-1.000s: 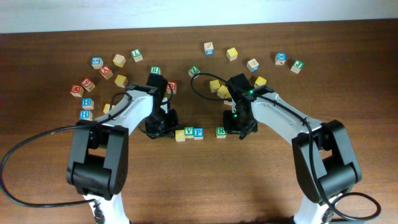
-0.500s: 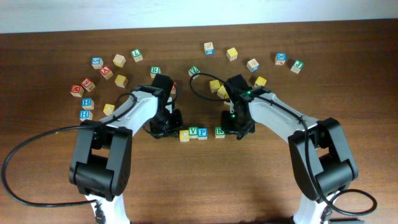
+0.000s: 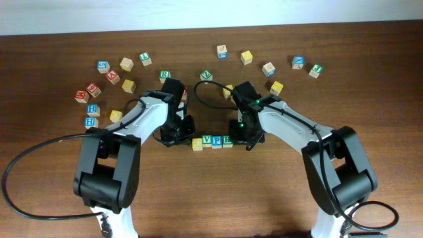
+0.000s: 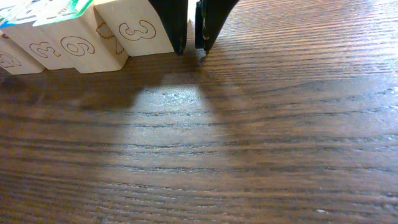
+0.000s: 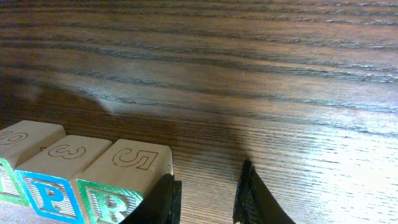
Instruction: Spell out CVPR
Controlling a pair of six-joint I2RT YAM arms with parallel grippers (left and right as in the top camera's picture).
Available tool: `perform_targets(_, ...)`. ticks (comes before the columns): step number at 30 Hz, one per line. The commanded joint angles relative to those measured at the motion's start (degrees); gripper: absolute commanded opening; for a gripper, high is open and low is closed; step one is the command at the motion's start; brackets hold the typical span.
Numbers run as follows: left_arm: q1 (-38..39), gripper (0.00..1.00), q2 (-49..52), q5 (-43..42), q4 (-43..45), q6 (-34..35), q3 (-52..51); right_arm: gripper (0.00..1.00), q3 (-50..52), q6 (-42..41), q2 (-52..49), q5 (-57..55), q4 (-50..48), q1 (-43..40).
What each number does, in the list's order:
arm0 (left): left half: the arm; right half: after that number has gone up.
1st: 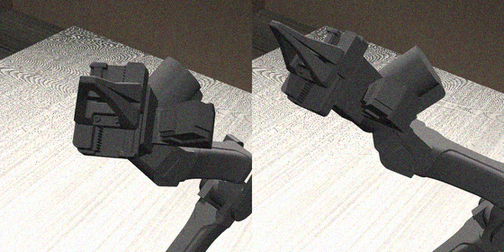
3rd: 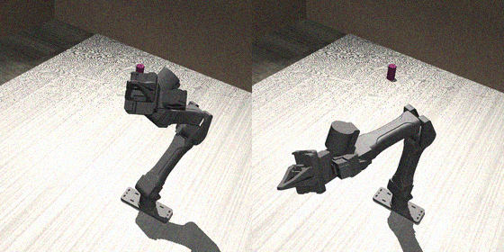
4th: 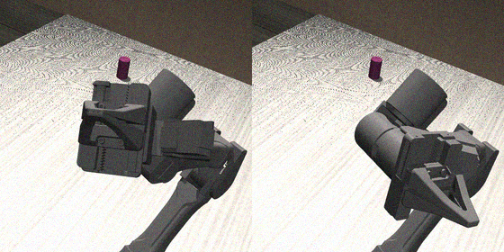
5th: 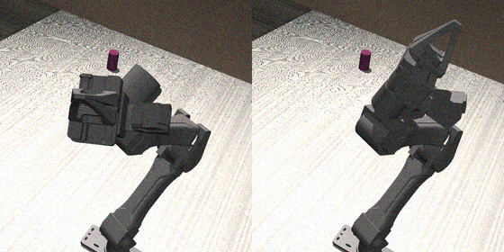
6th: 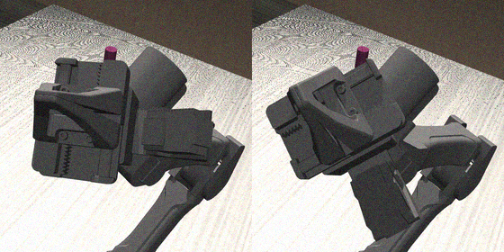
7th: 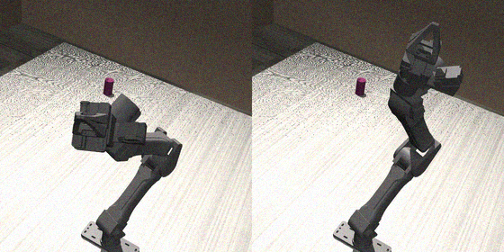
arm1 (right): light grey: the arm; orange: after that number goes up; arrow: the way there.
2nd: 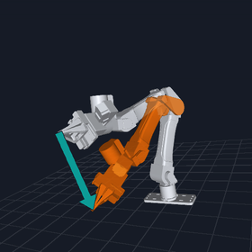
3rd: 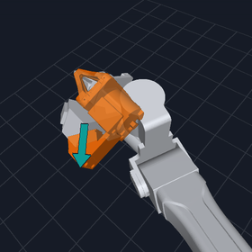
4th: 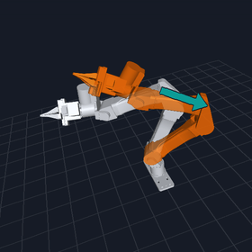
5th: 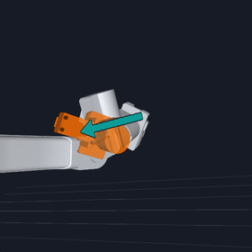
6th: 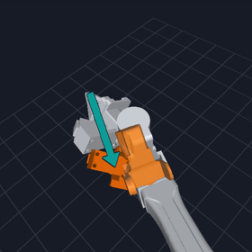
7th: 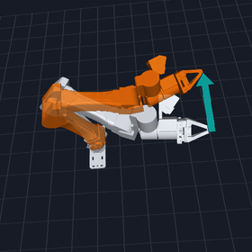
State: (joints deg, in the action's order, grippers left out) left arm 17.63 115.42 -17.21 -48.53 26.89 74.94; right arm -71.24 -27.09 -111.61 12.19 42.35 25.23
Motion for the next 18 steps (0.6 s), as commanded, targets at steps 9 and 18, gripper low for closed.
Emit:
perform_targets(9,0.4,0.00,0.9,-0.8,0.9,0.7,0.2,0.20,0.6,-0.5,-1.5,0.7,0.3,0.6)
perform_targets(18,0.4,0.00,0.9,-0.9,1.0,0.3,0.2,0.20,0.6,-2.2,-1.5,0.8,0.2,0.6)
